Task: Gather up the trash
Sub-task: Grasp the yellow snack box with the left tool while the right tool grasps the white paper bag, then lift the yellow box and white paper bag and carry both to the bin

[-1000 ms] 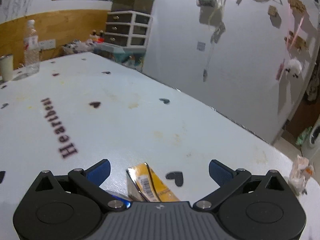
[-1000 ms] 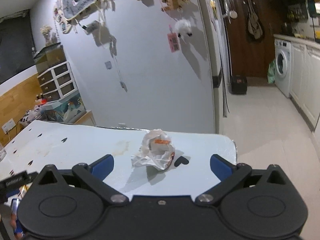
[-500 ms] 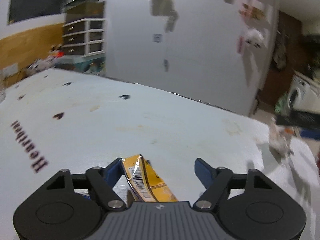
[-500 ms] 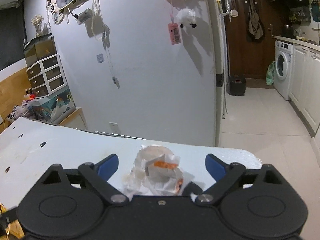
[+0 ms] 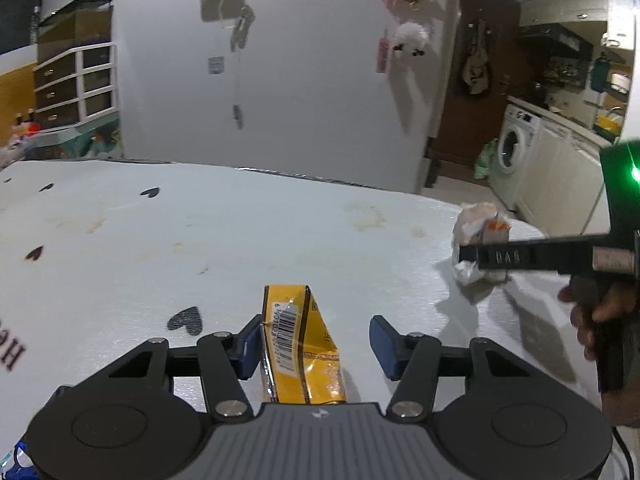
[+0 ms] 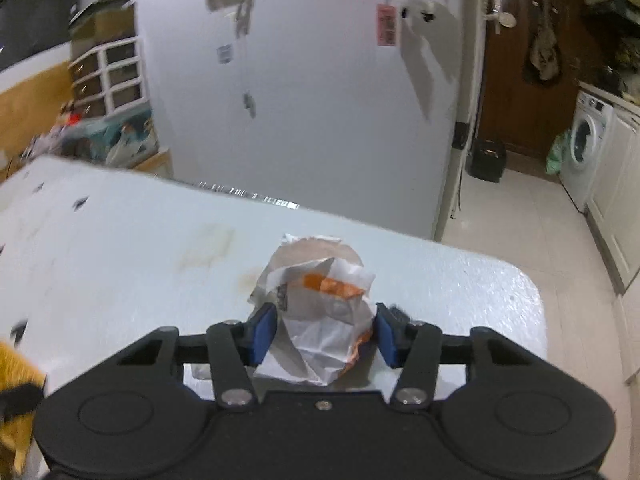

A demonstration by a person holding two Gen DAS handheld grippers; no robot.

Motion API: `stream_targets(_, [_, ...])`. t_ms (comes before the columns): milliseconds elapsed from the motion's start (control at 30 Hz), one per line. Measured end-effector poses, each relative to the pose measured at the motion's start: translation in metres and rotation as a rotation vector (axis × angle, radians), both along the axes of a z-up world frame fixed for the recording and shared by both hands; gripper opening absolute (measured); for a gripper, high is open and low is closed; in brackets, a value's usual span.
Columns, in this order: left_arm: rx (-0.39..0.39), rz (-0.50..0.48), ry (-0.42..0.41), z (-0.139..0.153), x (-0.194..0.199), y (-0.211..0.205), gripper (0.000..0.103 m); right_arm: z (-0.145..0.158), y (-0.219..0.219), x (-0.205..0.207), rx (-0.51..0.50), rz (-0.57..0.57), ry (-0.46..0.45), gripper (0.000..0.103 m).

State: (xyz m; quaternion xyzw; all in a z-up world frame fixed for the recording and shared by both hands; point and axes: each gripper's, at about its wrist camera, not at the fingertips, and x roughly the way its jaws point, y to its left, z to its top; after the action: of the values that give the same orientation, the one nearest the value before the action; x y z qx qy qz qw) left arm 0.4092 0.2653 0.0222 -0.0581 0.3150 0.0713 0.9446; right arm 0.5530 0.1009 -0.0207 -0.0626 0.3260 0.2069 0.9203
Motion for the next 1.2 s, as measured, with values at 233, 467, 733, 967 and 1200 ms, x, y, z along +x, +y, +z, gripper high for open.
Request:
stream_targets(233, [-0.066,-0.039,0.016,0.004,-0.008,0.011,0.078,0.007,-0.027,-0.047,0.012,0.034,0.012,0.031])
stream_targets(467, [-0.028,-0.034,0.075,-0.003,-0.006,0.009,0.075,0.007,-0.058,-0.091,0.083,0.058,0.024,0.028])
stream_targets(733, [-0.001,-0.017,0.092,-0.011,-0.001,0.003,0.037,0.018,-0.069,-0.116,0.131,0.084,-0.010,0.027])
stream_targets(967, [0.011,-0.050,-0.002,0.010,-0.011,-0.016,0.036,0.031,-0.074,-0.125,0.151,0.050,-0.067,0.027])
stream_targets(1200, [0.041,-0.070,-0.060,0.031,-0.020,-0.050,0.036,0.044,-0.097,-0.141,0.153,0.020,-0.113,0.027])
